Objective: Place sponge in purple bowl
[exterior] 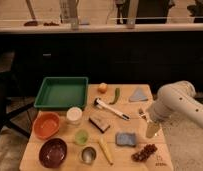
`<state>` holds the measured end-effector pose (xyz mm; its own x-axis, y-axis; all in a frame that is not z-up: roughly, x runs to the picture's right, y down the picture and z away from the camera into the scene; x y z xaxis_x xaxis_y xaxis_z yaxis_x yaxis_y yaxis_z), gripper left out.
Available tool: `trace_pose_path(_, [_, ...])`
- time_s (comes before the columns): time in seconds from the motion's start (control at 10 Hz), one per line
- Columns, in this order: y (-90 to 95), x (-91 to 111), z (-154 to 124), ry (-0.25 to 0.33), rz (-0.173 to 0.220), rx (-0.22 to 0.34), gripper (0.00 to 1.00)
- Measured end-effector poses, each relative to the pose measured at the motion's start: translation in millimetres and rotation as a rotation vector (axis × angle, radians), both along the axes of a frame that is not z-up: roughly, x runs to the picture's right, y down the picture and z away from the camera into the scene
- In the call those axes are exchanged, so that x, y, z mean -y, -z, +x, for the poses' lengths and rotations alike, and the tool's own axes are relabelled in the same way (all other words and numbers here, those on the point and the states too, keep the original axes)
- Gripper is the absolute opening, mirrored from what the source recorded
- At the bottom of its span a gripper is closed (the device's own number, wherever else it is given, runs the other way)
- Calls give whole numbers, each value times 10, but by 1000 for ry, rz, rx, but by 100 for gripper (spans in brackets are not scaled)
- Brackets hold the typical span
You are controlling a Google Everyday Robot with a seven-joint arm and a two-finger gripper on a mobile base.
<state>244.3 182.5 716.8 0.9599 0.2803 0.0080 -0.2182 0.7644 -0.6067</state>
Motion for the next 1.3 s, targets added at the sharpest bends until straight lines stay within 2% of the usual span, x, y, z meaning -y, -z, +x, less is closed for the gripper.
trace_pose_path(0.2, [-127,-145,-250,-43,3,71,80])
trace_pose_path(0.5, [-225,-366,-512,-61,-14,130,80])
trace_pose_path(0.8, [-370,-504,-596,-74,-27,135,80])
trace_pose_path(1.3, [-688,-578,-639,-93,-54,131,80])
